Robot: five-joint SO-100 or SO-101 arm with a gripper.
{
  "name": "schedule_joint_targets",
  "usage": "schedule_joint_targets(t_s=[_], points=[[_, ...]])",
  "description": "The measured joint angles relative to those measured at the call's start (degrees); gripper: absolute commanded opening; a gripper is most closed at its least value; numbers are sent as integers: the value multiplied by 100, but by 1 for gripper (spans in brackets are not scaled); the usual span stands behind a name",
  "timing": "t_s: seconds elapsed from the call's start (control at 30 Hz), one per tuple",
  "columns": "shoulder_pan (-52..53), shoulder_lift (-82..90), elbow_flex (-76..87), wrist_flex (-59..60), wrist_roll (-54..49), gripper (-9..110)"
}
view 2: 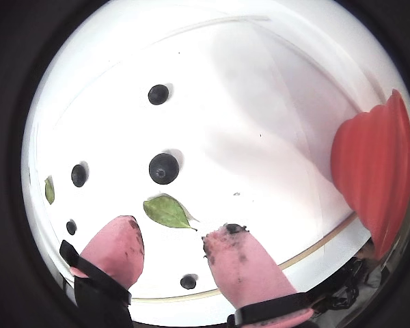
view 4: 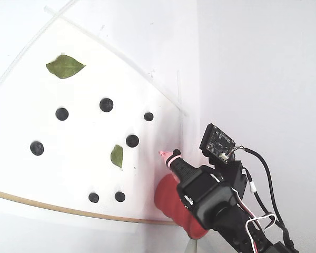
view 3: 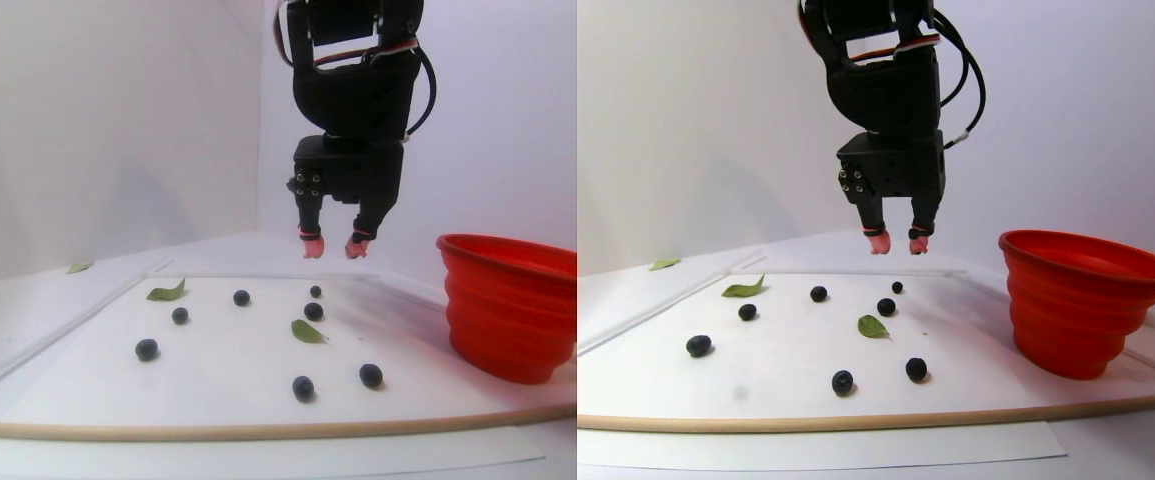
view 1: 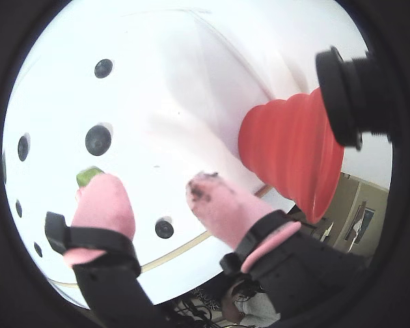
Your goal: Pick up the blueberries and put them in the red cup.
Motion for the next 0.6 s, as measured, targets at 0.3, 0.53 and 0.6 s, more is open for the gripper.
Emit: schedule_joint_targets(t_s=[0.3, 0.53, 0.6], points=[[-105, -325, -9, -264, 18, 20], [-105, -729, -9, -501, 53, 21], [-105, -817, -9, -527, 62, 21]])
